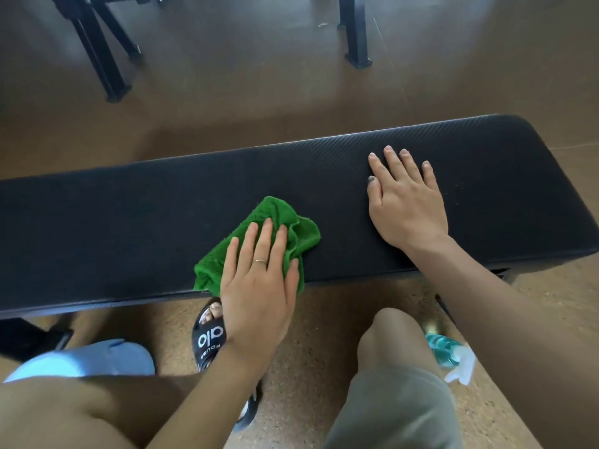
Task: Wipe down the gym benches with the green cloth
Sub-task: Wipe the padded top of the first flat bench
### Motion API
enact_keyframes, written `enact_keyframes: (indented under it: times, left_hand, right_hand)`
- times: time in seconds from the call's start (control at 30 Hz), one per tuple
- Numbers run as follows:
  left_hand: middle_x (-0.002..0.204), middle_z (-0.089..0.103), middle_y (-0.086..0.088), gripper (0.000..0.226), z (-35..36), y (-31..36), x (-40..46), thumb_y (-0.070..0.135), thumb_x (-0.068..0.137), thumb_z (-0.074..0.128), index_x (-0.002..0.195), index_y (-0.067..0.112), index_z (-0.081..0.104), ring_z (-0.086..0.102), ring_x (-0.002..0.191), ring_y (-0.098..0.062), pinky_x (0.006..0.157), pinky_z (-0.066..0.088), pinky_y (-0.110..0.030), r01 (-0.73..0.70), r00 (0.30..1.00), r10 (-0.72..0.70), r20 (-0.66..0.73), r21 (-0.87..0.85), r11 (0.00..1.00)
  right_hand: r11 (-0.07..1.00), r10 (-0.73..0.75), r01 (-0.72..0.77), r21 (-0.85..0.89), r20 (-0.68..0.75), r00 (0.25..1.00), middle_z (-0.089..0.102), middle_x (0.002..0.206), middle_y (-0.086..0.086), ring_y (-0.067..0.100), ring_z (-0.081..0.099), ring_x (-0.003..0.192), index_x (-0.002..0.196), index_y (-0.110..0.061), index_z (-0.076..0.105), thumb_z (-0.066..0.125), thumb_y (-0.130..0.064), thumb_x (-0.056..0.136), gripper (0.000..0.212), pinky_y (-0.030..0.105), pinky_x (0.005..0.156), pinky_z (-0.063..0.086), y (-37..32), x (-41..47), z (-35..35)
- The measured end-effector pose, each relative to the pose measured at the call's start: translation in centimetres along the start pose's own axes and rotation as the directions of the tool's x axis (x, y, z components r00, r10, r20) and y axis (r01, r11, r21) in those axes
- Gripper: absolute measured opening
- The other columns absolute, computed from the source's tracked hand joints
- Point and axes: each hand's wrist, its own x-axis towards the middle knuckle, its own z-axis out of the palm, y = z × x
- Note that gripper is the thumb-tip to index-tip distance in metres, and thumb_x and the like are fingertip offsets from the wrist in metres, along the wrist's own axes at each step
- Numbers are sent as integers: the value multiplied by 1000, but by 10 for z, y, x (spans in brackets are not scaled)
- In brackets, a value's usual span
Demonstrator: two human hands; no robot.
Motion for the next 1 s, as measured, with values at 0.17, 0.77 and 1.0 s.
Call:
enact_keyframes:
  times: [0.17, 0.77, 1.0]
  left_hand:
    - [155, 51, -10, 46, 8, 87, 28, 36, 110, 41, 146, 12, 58, 46, 146, -26, 123, 31, -46, -165, 982, 150, -115, -139, 976]
    - [159, 46, -1, 56, -3, 67, 44, 40, 107, 26, 149, 18, 55, 38, 151, -22, 126, 25, -48, -69, 998, 70, 4, -153, 986]
    - [170, 25, -2, 65, -3, 126, 80, 45, 105, 14, 162, 19, 30, 21, 158, -23, 129, 13, -48, -251, 957, 268, 113, -149, 957]
  right_hand:
    - [1000, -8, 9, 21, -30, 1000, 16, 172, -2, 18, 9, 160, 164, -32, 23, 17, -41, 109, 56, 46, 129, 3, 1, 3, 0]
    - [997, -8, 10, 70, -21, 1000, 17, 172, -4, 16, 9, 160, 163, -31, 27, 17, -40, 110, 55, 44, 130, 2, 4, 4, -2]
    - [992, 113, -111, -53, 45, 993, 25, 170, -2, 23, 14, 159, 159, -36, 35, 20, -51, 108, 55, 55, 127, 0, 99, 12, -49]
